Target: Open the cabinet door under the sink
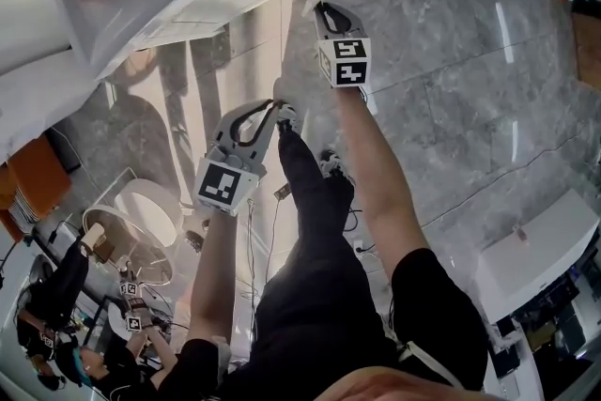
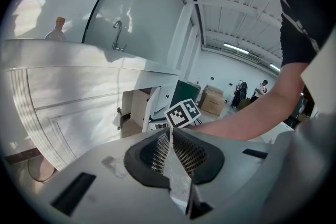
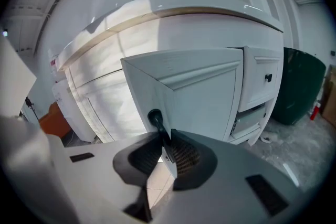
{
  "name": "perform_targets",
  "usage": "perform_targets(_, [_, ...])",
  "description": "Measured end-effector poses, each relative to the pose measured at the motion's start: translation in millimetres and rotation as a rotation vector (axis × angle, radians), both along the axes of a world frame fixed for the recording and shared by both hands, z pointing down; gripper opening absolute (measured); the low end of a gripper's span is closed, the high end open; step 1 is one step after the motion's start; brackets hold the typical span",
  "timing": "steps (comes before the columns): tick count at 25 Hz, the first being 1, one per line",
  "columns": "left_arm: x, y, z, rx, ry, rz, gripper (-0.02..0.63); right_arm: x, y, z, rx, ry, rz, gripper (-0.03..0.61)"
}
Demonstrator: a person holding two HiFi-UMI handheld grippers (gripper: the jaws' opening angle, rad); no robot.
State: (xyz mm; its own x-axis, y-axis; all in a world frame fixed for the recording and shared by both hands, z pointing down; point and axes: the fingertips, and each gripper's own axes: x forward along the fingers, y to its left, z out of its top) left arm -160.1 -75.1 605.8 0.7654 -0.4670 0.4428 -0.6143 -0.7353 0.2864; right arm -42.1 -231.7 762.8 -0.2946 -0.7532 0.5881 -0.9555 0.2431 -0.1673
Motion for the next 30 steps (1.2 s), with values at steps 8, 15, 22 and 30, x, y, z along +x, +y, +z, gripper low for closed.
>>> perform_targets(8, [30, 24, 0, 0.004, -0.012, 0.014, 0.029, 28, 22, 0, 0.01, -0.015, -0.003, 0.104])
perform_targets(15, [57, 46, -2, 0.015, 0.001, 0.01, 0.029, 61, 45, -1, 0.011, 0.037, -0.024, 0.103])
perform_targets(22, [72, 66, -7, 0.036, 0.016, -0.041, 0.029, 96, 61, 1, -0.005, 0.092, -0.049, 0.1])
perform_targets(30, [81, 99, 1, 0.051, 0.047, -0.137, 0.029, 126, 68, 5, -0.006, 0.139, -0.11, 0.095])
